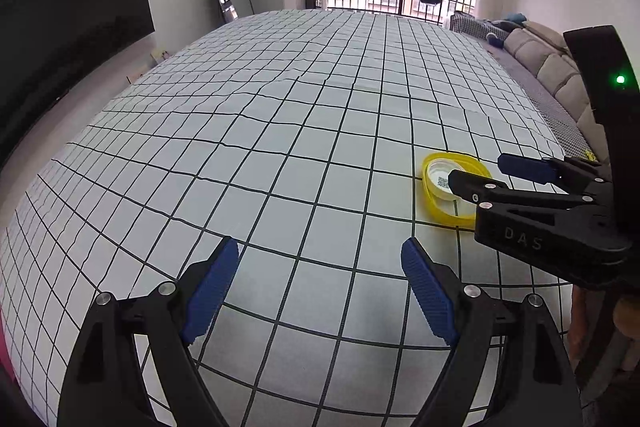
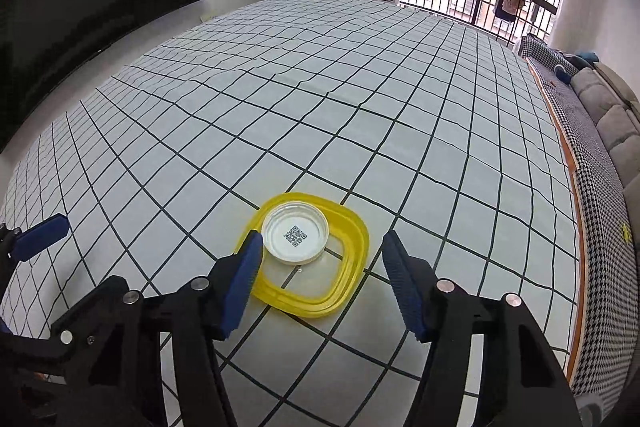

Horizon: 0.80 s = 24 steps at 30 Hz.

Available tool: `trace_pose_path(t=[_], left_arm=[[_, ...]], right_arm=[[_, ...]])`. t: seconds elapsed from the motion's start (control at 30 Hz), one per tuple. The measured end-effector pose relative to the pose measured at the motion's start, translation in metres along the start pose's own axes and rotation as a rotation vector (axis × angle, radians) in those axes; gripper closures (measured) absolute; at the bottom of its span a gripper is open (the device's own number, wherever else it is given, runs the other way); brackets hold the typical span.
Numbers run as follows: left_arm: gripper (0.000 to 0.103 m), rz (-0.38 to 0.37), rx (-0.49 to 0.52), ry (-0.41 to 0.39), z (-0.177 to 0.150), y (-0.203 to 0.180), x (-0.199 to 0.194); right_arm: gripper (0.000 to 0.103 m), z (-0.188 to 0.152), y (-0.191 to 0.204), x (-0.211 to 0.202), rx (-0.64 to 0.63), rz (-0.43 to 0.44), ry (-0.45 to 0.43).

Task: Collect trash
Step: 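Close the right gripper on the white cap inside the yellow lid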

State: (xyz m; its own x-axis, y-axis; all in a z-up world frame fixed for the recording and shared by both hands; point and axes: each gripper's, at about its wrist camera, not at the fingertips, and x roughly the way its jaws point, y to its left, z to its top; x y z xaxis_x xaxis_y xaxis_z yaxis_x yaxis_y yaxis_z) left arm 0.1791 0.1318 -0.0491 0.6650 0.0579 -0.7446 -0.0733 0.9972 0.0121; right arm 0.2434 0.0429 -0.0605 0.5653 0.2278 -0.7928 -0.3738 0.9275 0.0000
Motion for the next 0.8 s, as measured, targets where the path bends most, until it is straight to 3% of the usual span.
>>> trace_pose_path(t=[0.67, 0.73, 0.8], left_arm=[[0.021, -0.009, -0.002, 0.005, 0.002, 0.002, -0.001], [0.021, -0.009, -0.002, 0.004, 0.002, 0.002, -0.001], [0.021, -0.009, -0.003, 0.004, 0.002, 0.002, -0.001]], right_arm=[[0.043, 0.005, 0.019, 0.021, -0.08, 0.006, 0.044], [0.044, 0.006, 0.023, 0.024, -0.09, -0.002, 0.044], [0.054, 0.006, 0.024, 0.024, -0.099, -0.014, 0.039]])
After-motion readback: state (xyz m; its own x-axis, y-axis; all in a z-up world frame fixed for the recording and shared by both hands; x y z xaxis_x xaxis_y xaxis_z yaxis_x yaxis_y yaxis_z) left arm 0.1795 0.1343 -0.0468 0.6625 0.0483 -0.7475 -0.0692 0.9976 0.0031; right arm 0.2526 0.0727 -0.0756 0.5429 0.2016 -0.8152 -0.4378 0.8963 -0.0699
